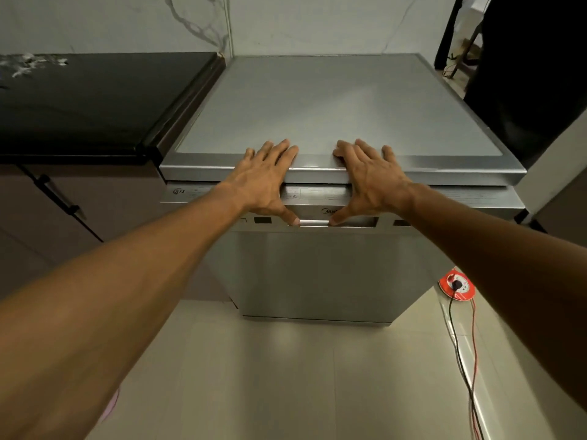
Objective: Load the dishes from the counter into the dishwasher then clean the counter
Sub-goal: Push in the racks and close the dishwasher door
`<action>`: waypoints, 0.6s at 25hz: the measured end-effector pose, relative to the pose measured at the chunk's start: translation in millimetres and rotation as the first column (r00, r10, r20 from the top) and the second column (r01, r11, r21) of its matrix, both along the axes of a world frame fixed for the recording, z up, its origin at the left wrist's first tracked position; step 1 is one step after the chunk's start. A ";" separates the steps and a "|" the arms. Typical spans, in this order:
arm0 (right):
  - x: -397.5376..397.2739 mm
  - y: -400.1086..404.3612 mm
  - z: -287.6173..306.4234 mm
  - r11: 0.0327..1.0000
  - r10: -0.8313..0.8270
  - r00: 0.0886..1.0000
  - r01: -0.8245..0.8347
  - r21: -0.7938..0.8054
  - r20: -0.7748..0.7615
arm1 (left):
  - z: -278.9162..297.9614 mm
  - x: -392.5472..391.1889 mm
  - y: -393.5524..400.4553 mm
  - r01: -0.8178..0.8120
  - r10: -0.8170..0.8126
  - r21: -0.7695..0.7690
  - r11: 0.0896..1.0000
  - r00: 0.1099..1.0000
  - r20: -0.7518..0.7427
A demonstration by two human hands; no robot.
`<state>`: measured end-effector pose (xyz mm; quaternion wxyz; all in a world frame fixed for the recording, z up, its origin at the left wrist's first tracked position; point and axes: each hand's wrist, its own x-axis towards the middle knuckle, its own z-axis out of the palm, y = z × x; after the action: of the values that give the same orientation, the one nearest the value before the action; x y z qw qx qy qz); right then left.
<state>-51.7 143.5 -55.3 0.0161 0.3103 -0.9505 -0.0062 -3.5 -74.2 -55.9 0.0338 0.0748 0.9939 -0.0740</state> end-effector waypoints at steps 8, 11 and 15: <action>-24.8 -0.6 3.6 0.996 0.080 0.997 -0.081 0.032 0.019 | 6.8 -22.3 -17.6 0.054 -0.059 0.117 0.992 0.997 0.041; -34.5 -3.3 1.8 0.994 0.093 0.995 -0.094 0.046 0.023 | 4.6 -34.7 -20.6 0.084 -0.087 0.164 0.983 0.996 0.015; -39.9 -3.5 -0.7 0.993 0.114 0.993 -0.114 0.029 0.020 | -0.1 -38.6 -22.1 0.095 -0.093 0.179 0.979 0.995 -0.017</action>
<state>-91.6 140.0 -56.0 0.0032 0.3644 -0.9311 -0.0168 -42.0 -96.3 -56.1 0.0189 0.1242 0.9920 0.0142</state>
